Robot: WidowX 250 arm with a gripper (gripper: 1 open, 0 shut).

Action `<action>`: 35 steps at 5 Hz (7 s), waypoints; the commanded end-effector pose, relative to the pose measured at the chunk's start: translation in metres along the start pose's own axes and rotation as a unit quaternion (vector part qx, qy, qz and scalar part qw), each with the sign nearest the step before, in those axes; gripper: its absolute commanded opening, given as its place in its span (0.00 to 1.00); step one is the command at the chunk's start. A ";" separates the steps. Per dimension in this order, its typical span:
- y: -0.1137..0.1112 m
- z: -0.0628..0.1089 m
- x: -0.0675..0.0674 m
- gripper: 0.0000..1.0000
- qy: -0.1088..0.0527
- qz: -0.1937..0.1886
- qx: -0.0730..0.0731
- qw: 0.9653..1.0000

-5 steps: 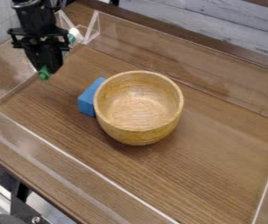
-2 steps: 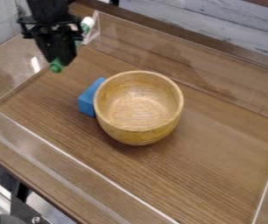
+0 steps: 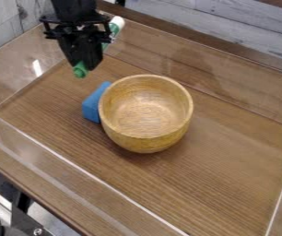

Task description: Put the green marker in the brown bowl

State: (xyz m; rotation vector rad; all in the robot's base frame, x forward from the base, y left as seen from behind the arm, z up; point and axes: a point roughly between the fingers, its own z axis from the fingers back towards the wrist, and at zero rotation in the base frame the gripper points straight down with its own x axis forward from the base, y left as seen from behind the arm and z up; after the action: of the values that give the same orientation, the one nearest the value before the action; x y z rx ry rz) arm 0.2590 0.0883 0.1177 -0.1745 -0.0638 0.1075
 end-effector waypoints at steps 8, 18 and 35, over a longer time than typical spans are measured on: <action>-0.079 0.012 -0.011 0.00 -0.034 -0.089 -0.005 0.995; -0.100 -0.009 -0.013 0.00 -0.030 -0.131 0.002 0.991; -0.093 -0.023 -0.007 0.00 -0.024 -0.101 0.017 0.994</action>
State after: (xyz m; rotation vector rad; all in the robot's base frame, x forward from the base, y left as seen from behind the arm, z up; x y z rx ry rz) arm 0.2587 -0.0098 0.1037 -0.1359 -0.0959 -0.0962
